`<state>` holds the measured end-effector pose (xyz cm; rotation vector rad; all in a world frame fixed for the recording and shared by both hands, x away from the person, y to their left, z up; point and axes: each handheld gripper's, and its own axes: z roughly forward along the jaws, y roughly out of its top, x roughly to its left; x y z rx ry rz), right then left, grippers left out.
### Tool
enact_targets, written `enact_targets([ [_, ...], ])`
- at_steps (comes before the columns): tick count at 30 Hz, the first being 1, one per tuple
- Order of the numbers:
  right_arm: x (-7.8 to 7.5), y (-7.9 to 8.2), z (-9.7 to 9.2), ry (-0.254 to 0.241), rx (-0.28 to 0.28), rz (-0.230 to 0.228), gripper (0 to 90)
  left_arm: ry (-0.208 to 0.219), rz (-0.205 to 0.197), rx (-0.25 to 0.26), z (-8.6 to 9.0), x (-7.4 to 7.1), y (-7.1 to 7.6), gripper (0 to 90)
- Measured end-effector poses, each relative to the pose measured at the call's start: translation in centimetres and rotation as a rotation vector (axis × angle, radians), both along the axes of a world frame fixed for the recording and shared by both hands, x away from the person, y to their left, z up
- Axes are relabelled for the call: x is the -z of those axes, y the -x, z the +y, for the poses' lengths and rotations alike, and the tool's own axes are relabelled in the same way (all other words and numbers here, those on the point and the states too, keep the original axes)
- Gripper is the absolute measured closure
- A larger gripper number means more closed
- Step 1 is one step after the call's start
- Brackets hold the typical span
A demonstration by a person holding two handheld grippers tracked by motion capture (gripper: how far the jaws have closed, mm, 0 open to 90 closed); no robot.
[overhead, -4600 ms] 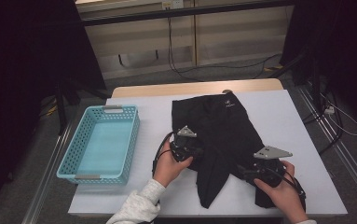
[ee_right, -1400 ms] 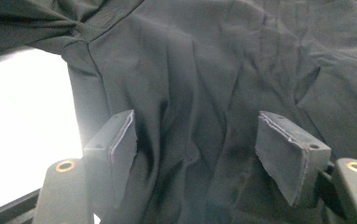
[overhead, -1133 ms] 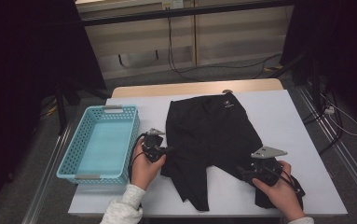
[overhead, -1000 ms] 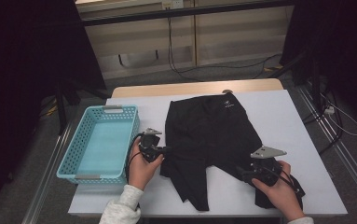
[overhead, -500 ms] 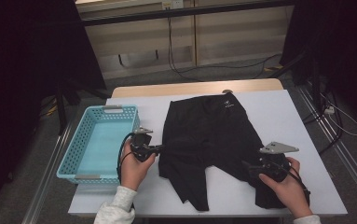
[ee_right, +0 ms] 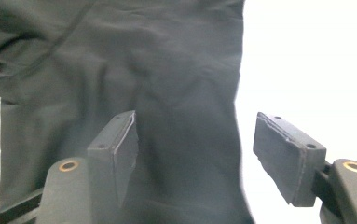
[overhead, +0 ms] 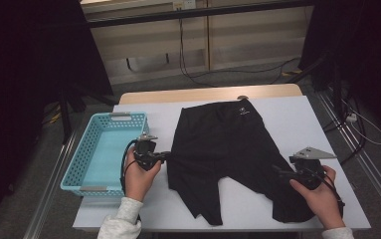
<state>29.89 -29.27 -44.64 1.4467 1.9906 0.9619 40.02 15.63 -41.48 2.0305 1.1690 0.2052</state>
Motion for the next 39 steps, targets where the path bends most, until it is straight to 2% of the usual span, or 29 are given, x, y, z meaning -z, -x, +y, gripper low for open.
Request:
enact_targets([
  [4,0.2,-0.1,-1.6,0.021,0.053,0.010,37.4,-0.003,-0.008,0.002,-0.2,0.0,0.0,90.0],
  [5,0.3,-0.2,-1.8,0.011,0.058,0.019,38.9,-0.003,-0.007,0.007,-0.3,0.0,0.0,90.0],
  [6,0.5,-0.2,-2.0,0.000,0.058,0.031,40.9,-0.003,-0.006,0.008,-0.4,0.0,0.0,90.0],
  [9,1.2,-0.5,-1.8,0.016,0.045,0.089,49.7,-0.007,-0.004,0.020,-0.7,0.1,0.0,90.0],
  [10,1.3,-0.6,-1.8,0.019,0.044,0.088,53.7,-0.007,-0.007,0.020,-0.8,0.1,0.0,90.0],
  [12,1.2,-0.8,-1.7,-0.004,0.016,0.095,76.1,-0.005,-0.006,0.027,-0.9,0.2,0.0,90.0],
  [13,1.2,-1.0,-1.7,-0.015,0.001,0.103,83.8,-0.006,-0.008,0.027,-1.0,0.3,0.0,90.0],
  [15,1.0,-1.2,-1.6,-0.001,-0.020,0.098,88.4,-0.007,-0.010,0.029,-1.2,0.4,-0.1,90.0],
  [18,0.2,-1.7,-2.3,0.000,0.010,0.048,88.9,-0.004,-0.022,0.027,-1.4,0.4,-0.2,90.0],
  [20,-0.4,-2.2,-3.1,-0.021,0.039,0.010,88.9,0.000,-0.027,0.029,-1.6,0.4,-0.3,90.0],
  [22,-0.6,-2.7,-3.4,0.009,0.063,-0.026,89.0,-0.005,-0.026,0.034,-1.7,0.5,-0.4,90.0],
  [24,-0.3,-3.1,-3.5,0.007,0.060,-0.009,88.6,-0.008,-0.028,0.041,-2.1,0.7,-0.4,90.0],
  [25,0.1,-3.3,-3.5,0.028,0.058,0.002,88.1,-0.006,-0.026,0.044,-2.2,0.8,-0.4,90.0],
  [27,0.7,-3.4,-3.2,0.039,0.038,0.024,79.8,-0.011,-0.023,0.052,-2.5,0.9,-0.4,90.0],
  [28,0.8,-3.4,-3.1,0.059,0.048,0.022,72.9,-0.010,-0.023,0.052,-2.6,1.0,-0.4,90.0],
  [31,0.4,-2.8,-2.7,0.059,0.051,0.001,57.5,-0.013,-0.021,0.065,-2.8,1.0,-0.3,90.0],
  [33,0.0,-2.2,-2.2,0.060,0.022,-0.006,54.2,-0.012,-0.020,0.063,-2.9,1.0,-0.2,90.0],
  [34,-0.2,-1.8,-1.9,0.060,0.011,-0.009,49.8,-0.011,-0.019,0.065,-3.0,1.0,-0.2,90.0],
  [36,-0.6,-1.0,-1.4,0.056,0.005,-0.014,44.9,-0.014,-0.019,0.075,-3.1,1.0,-0.1,90.0],
  [39,-1.3,0.5,-0.5,0.035,-0.036,-0.023,45.7,-0.009,-0.020,0.079,-3.3,1.0,-0.1,90.0],
])
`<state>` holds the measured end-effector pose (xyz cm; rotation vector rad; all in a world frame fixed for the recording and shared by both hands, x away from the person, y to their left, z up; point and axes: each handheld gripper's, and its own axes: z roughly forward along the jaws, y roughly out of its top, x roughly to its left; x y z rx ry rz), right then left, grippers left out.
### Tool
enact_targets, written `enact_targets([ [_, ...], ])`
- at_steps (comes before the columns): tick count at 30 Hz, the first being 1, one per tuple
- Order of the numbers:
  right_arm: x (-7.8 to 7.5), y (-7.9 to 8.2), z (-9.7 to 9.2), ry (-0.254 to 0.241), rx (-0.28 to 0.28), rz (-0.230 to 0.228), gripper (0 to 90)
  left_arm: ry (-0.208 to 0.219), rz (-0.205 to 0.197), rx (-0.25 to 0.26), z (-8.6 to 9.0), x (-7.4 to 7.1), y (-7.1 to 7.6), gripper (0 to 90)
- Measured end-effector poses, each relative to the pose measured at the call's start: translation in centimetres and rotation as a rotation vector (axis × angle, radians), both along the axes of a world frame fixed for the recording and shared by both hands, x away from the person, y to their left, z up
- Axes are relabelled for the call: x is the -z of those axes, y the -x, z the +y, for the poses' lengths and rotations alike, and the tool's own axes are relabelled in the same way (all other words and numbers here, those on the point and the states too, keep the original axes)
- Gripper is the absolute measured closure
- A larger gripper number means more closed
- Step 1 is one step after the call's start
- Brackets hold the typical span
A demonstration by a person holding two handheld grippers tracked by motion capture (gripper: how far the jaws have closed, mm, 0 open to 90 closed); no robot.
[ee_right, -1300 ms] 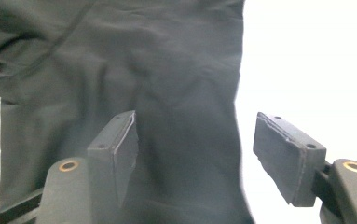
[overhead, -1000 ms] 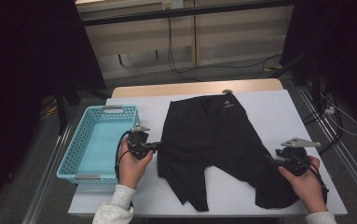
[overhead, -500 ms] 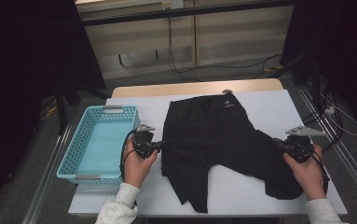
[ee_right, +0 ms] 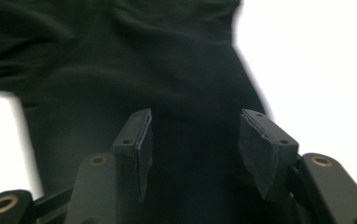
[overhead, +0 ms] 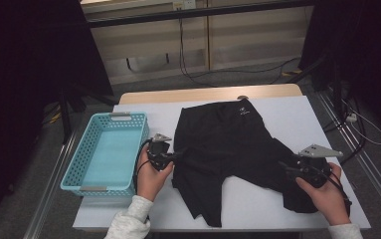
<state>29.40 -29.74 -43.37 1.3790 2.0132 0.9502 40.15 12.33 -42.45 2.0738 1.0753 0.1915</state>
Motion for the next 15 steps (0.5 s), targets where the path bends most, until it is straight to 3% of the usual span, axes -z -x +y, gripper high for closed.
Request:
enact_targets([
  [6,0.2,2.4,2.9,-0.020,-0.118,0.047,54.1,0.023,0.000,0.013,-0.4,-0.3,-0.1,90.0],
  [11,2.2,2.7,4.8,0.082,-0.161,0.113,60.0,0.029,-0.001,0.020,-0.8,-0.3,-0.3,90.0],
  [12,2.3,2.6,4.8,0.068,-0.158,0.102,70.8,0.036,-0.001,0.021,-0.9,-0.3,-0.3,90.0],
  [13,2.1,2.5,4.6,0.077,-0.151,0.094,88.0,0.039,-0.003,0.022,-1.0,-0.3,-0.3,90.0],
  [15,1.8,2.0,4.3,0.068,-0.134,0.078,88.7,0.046,-0.002,0.025,-1.1,-0.4,-0.3,90.0],
])
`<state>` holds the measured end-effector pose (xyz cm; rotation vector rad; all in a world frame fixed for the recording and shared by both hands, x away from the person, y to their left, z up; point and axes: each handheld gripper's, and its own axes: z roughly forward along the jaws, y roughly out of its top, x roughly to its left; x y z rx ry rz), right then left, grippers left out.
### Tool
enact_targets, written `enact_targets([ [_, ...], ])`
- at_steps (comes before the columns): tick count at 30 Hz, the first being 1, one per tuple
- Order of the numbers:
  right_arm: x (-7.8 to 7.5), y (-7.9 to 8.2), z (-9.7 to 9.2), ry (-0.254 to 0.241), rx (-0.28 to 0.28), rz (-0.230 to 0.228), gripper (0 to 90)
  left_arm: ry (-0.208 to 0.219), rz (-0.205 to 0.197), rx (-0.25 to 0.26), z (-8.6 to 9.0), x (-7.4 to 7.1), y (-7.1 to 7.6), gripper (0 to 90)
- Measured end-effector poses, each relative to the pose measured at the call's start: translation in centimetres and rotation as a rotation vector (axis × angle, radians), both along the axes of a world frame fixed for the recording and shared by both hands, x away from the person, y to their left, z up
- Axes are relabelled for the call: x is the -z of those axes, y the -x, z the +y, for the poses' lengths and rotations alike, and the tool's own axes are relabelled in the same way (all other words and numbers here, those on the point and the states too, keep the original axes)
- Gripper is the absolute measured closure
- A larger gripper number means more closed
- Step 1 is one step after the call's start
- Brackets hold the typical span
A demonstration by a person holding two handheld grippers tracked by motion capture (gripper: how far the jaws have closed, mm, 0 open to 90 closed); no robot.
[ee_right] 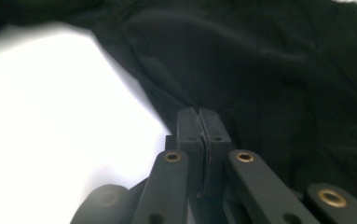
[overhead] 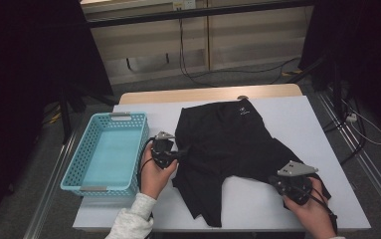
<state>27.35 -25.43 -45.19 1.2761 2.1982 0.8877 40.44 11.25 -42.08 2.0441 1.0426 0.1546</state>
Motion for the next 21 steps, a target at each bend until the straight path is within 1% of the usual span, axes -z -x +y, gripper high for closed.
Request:
enact_targets([
  [1,-0.2,-0.3,0.0,-0.020,0.001,-0.008,88.8,0.002,0.001,0.004,0.0,0.0,0.0,90.0],
  [2,-0.6,-0.7,0.2,-0.014,-0.001,-0.023,88.8,0.004,0.000,0.004,0.0,-0.1,0.0,90.0],
  [3,-0.9,-1.0,0.5,-0.011,-0.003,-0.050,88.8,0.003,0.002,0.007,0.0,-0.1,0.0,90.0],
  [4,-1.3,-1.5,0.8,-0.024,-0.008,-0.069,88.8,0.006,0.001,0.005,0.0,-0.1,0.0,90.0],
  [5,-1.5,-1.9,1.2,-0.030,-0.015,-0.078,88.8,0.007,0.002,0.003,0.0,-0.1,0.0,90.0],
  [7,-1.7,-3.0,2.2,-0.026,-0.028,-0.097,88.7,0.011,0.007,0.002,0.1,0.0,0.0,90.0],
  [8,-1.5,-3.5,2.7,-0.035,-0.034,-0.097,88.7,0.010,0.008,0.005,0.2,0.0,0.0,90.0],
  [9,-1.2,-3.9,3.3,-0.044,-0.042,-0.085,88.7,0.011,0.010,0.004,0.3,0.0,0.0,90.0],
  [10,-0.8,-4.3,3.8,-0.041,-0.052,-0.074,88.6,0.011,0.010,0.006,0.3,0.0,0.0,90.0],
  [12,0.2,-4.9,4.9,-0.003,-0.087,-0.030,87.6,0.011,0.011,0.007,0.4,0.0,0.0,90.0],
  [13,0.8,-4.9,5.4,0.012,-0.099,-0.018,85.6,0.013,0.009,0.005,0.3,0.0,0.0,90.0],
  [14,0.8,-4.8,5.5,0.017,-0.100,-0.042,79.1,0.013,0.008,0.005,0.3,0.0,0.1,90.0],
  [15,0.6,-4.7,5.5,0.014,-0.094,-0.039,70.5,0.013,0.008,0.008,0.3,0.0,0.1,90.0],
  [16,0.3,-4.6,5.3,-0.006,-0.099,-0.028,61.6,0.014,0.008,0.009,0.4,0.0,0.0,90.0],
  [17,0.0,-4.4,5.0,-0.029,-0.097,-0.033,57.3,0.016,0.007,0.007,0.3,0.1,0.0,90.0],
  [18,-0.3,-4.1,4.7,-0.030,-0.084,-0.050,55.3,0.015,0.009,0.009,0.3,0.1,0.0,90.0],
  [19,-0.5,-3.8,4.4,-0.034,-0.075,-0.057,51.5,0.013,0.010,0.012,0.3,0.1,0.0,90.0],
  [20,-0.8,-3.6,4.0,-0.048,-0.066,-0.057,46.1,0.012,0.010,0.011,0.3,0.2,0.0,90.0],
  [21,-1.0,-3.3,3.6,-0.060,-0.052,-0.059,44.1,0.014,0.011,0.011,0.3,0.2,0.0,90.0],
])
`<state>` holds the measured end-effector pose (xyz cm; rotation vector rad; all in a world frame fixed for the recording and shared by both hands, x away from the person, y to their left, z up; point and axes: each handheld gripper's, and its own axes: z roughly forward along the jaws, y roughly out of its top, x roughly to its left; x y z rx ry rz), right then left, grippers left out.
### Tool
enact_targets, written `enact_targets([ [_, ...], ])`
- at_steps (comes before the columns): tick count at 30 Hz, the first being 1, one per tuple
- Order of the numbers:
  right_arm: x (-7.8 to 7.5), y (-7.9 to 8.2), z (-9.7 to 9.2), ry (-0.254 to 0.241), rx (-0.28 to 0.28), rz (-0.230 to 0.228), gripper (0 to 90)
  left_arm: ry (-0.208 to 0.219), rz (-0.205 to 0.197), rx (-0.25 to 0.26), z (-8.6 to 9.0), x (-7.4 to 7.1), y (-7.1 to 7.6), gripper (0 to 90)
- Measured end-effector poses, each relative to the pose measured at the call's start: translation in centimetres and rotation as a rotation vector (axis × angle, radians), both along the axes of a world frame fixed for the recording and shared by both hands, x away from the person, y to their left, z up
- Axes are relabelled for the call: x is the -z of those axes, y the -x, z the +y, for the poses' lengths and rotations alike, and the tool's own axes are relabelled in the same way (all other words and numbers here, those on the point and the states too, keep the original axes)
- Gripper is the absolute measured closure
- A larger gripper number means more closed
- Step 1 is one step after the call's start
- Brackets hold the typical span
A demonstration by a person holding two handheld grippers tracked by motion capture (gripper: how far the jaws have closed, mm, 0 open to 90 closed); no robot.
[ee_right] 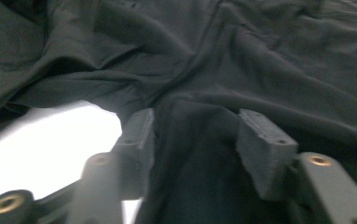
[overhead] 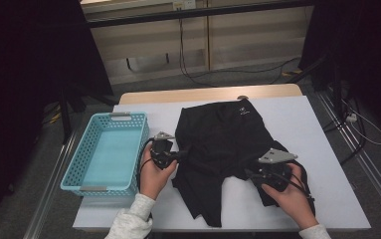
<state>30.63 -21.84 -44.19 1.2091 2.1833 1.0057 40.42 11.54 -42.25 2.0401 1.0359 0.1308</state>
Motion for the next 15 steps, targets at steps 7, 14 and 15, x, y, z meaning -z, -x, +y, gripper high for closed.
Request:
enact_targets([
  [7,-1.6,2.1,-4.6,-0.059,0.117,-0.036,38.9,-0.001,0.001,0.005,0.0,-0.1,0.0,90.0],
  [14,-0.4,4.3,-9.0,-0.035,0.239,0.016,40.6,0.001,0.002,0.005,-0.1,-0.1,0.0,90.0],
  [15,-0.2,4.6,-9.4,-0.032,0.252,0.028,40.8,0.003,0.003,0.005,-0.2,-0.1,-0.1,90.0],
])
